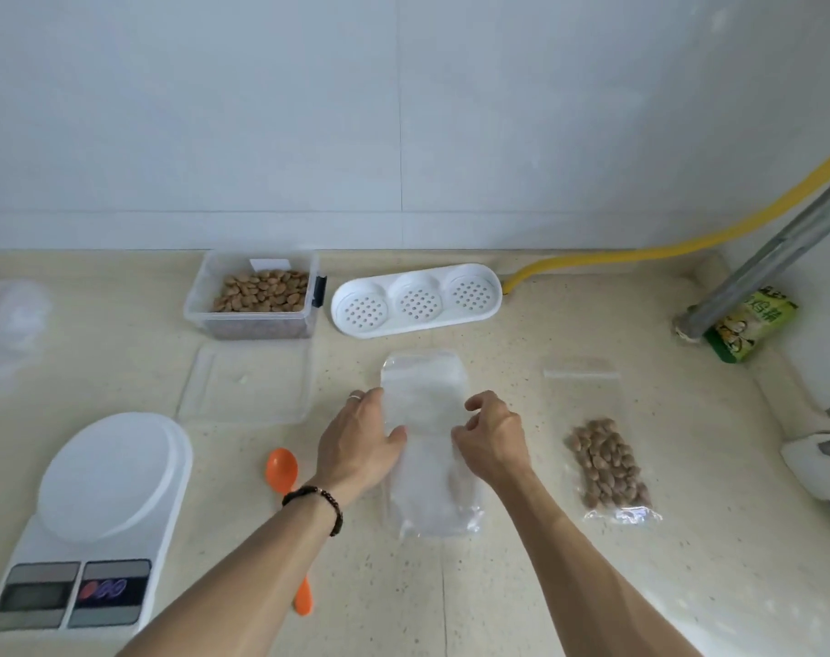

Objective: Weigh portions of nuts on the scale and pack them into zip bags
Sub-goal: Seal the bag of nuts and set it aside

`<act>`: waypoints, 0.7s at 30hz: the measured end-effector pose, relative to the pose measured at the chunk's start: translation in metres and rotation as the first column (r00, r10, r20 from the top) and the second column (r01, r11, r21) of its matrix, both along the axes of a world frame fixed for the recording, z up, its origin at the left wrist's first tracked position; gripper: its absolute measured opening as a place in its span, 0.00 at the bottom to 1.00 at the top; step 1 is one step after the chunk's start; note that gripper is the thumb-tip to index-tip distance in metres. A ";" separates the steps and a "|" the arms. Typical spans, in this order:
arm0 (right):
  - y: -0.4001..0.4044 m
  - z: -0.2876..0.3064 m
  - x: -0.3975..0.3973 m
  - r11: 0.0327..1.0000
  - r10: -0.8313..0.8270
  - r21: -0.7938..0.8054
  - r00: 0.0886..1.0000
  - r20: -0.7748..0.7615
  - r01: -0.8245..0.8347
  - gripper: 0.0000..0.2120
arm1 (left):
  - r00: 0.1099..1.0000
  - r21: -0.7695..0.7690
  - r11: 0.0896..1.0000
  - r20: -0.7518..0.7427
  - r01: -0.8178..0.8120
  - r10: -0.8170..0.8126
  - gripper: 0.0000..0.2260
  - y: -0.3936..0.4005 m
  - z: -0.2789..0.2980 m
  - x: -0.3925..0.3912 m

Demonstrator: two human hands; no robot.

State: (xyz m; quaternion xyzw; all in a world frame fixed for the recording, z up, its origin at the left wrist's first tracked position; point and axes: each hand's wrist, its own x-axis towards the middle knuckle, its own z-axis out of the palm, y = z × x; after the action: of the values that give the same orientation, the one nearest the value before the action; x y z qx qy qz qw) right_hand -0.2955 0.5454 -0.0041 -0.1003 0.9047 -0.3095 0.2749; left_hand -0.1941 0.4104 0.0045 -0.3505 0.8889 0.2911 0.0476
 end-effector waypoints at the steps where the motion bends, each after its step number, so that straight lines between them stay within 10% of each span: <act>1: 0.001 0.000 -0.002 1.000 -0.012 -0.016 1.000 0.000 0.012 0.17 | 1.000 -0.001 1.000 -0.005 0.000 0.000 0.12 -0.001 0.001 -0.001; 13: -0.006 0.070 -0.009 0.817 -0.120 -0.544 0.979 0.166 0.192 0.08 | 0.945 0.407 0.912 -0.281 -0.042 0.168 0.23 -0.020 0.052 0.005; 21: -0.060 0.097 0.038 0.596 -0.170 -0.711 0.924 0.344 0.374 0.18 | 0.958 0.388 0.896 -0.261 0.214 -0.116 0.23 -0.099 0.099 0.065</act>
State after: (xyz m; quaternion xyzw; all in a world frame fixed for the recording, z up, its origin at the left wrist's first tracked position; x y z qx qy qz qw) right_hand -0.2580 0.4858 0.0927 -0.0285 0.6522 -0.7105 0.2627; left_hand -0.1293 0.3114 0.1033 -0.2190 0.8334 0.5057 0.0413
